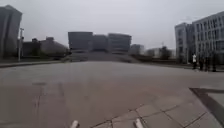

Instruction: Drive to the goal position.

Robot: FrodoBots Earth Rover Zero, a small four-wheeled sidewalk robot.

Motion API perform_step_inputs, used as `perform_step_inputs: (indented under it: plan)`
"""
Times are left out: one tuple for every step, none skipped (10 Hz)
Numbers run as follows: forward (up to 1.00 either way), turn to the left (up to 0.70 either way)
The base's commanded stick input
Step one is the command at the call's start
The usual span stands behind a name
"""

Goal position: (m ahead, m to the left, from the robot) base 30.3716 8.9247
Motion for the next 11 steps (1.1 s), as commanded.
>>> perform_step_inputs:
  plan:
    - [1.00, 0.02]
    - [1.00, 0.02]
    - [1.00, 0.02]
    - [1.00, 0.02]
    - [1.00, 0.02]
    - [1.00, 0.02]
    - [1.00, 0.02]
    - [1.00, 0.02]
    - [1.00, 0.02]
    - [1.00, 0.02]
    - [1.00, 0.02]
